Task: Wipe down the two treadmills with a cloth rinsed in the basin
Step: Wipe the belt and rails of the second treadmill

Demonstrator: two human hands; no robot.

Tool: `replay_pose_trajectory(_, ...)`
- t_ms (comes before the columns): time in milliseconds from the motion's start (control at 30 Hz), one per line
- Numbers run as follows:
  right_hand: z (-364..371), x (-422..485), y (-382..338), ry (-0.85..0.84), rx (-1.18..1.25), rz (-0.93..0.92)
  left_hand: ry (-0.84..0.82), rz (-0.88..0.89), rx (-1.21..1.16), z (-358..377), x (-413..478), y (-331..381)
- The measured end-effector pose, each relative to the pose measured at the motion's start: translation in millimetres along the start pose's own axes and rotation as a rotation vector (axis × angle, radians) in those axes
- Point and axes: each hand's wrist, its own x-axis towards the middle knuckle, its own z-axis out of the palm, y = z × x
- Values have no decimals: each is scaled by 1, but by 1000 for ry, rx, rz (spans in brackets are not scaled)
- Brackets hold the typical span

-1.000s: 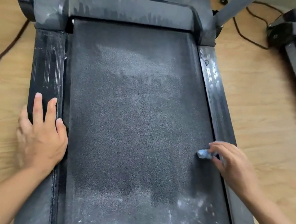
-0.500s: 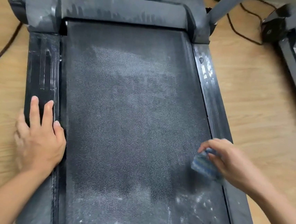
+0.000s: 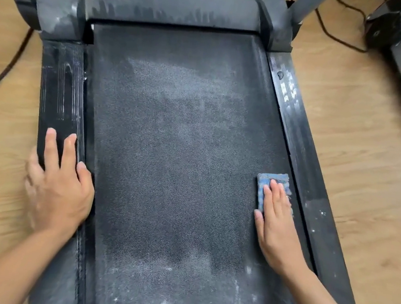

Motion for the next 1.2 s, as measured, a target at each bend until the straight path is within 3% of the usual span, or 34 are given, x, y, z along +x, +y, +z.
replay_pose_trajectory(400,-51,224,2,-136,-209,-122,19,11,-4,2,4,-3)
replay_pose_trajectory(500,-54,177,18,-176,-260,-167,44,30,-27,6,4,-7)
replay_pose_trajectory(600,-48,51,36,-186,-213,-226,58,54,-34,9,4,-10)
replay_pose_trajectory(700,-49,-71,36,-341,-110,-225,61,53,-14,8,4,-5)
replay_pose_trajectory(767,-48,-92,34,-381,-90,-229,55,34,-10,6,2,-2)
replay_pose_trajectory(867,-37,-31,17,-316,-34,-204,53,36,11,6,2,-3)
replay_pose_trajectory(967,-29,88,-20,-239,-70,-237,64,32,31,9,4,-7)
replay_pose_trajectory(1100,-42,224,-79,-205,-37,-105,73,25,36,12,4,-11)
replay_pose_trajectory(1200,-42,217,-73,-193,-88,-122,79,42,34,14,5,-13)
